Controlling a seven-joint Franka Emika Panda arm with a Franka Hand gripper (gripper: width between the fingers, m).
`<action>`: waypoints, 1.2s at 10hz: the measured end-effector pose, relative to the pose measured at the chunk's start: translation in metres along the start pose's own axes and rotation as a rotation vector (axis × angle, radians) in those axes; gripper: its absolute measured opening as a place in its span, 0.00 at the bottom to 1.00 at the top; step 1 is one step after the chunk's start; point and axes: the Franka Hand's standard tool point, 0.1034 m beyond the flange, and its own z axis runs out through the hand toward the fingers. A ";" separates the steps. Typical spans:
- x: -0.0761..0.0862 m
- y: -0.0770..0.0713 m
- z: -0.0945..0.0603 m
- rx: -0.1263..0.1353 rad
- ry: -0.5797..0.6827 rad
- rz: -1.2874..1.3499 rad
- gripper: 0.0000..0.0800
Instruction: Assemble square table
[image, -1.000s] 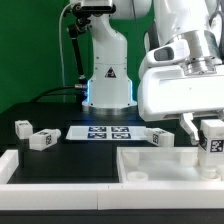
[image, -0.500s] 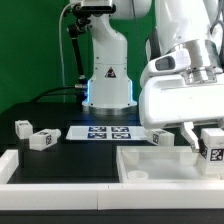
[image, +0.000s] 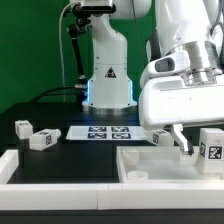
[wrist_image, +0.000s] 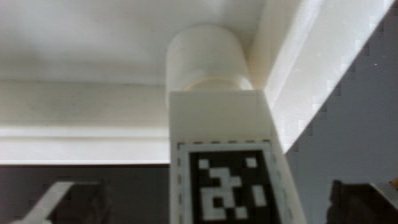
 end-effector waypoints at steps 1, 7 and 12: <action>0.000 0.000 0.000 0.000 0.000 0.000 0.80; 0.012 0.003 -0.010 0.018 -0.118 0.009 0.81; 0.016 -0.005 -0.004 0.062 -0.333 0.035 0.81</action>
Offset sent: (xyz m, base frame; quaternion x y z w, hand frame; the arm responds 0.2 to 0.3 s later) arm 0.0000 0.0000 0.0000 0.0000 0.0000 0.0000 1.0000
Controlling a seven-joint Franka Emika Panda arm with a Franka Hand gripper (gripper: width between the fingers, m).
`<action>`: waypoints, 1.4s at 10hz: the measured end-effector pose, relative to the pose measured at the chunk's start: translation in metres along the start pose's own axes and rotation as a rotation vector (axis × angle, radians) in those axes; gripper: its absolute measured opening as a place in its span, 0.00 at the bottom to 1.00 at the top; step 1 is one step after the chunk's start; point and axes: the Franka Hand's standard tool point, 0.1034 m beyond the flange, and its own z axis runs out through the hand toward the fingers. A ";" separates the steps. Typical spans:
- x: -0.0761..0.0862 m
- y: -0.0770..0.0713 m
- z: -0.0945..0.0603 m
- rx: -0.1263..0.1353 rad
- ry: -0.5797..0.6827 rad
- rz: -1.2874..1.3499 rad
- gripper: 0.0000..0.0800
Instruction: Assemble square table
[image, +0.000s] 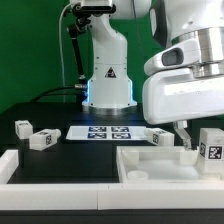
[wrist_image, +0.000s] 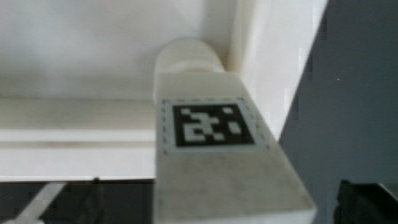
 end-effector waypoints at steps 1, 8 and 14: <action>-0.003 -0.002 0.000 0.005 -0.026 -0.009 0.81; 0.004 -0.015 -0.006 -0.019 -0.140 0.189 0.81; 0.005 -0.010 -0.006 -0.037 -0.132 0.445 0.41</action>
Offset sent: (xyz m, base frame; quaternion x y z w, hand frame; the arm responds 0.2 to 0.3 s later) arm 0.0000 0.0000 0.0000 0.0000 0.0000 0.0000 1.0000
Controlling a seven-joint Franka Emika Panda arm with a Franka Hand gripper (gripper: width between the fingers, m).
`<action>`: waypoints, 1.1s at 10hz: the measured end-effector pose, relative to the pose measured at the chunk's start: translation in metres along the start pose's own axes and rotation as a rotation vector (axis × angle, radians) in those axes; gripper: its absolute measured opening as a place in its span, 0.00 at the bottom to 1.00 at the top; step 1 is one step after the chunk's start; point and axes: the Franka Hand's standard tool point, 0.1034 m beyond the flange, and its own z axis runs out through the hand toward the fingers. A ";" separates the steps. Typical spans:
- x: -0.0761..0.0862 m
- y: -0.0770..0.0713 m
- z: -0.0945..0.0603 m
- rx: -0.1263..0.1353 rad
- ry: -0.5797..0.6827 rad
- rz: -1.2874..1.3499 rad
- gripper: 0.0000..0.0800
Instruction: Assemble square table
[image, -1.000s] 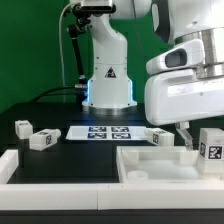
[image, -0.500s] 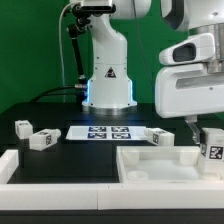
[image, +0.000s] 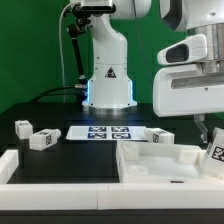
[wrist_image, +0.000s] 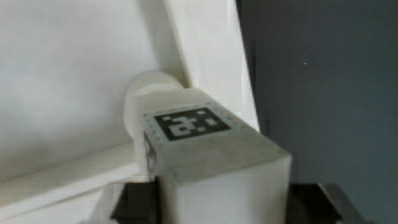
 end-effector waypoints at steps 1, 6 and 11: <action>0.001 0.001 0.000 0.002 0.000 0.075 0.41; 0.011 0.015 -0.002 0.080 -0.025 0.612 0.41; 0.015 0.022 -0.001 0.115 -0.032 0.796 0.41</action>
Offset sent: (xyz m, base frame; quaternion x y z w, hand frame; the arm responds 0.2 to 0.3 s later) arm -0.0091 -0.0168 -0.0183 0.0159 -0.0462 0.3516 0.9349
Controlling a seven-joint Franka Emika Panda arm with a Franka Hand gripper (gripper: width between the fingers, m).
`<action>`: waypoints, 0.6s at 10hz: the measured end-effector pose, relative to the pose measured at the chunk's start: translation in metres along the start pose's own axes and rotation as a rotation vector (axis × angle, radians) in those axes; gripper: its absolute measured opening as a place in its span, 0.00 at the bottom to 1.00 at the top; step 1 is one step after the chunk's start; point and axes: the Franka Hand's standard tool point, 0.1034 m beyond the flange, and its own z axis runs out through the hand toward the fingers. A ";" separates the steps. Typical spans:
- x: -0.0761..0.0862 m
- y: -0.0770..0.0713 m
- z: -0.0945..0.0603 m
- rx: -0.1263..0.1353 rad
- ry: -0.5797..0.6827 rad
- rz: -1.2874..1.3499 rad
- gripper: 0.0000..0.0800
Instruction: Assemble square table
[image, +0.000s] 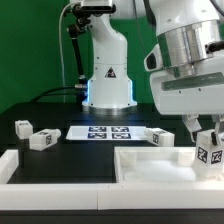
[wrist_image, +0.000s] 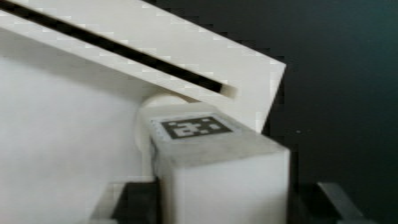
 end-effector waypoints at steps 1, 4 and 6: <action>0.001 0.000 0.001 0.001 0.010 -0.055 0.63; 0.003 0.001 0.006 -0.013 0.065 -0.506 0.80; 0.005 0.002 0.006 -0.019 0.065 -0.622 0.81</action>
Offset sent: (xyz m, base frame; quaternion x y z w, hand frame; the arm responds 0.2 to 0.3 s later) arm -0.0082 0.0059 0.0003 -0.0356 0.0291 -0.3112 0.9492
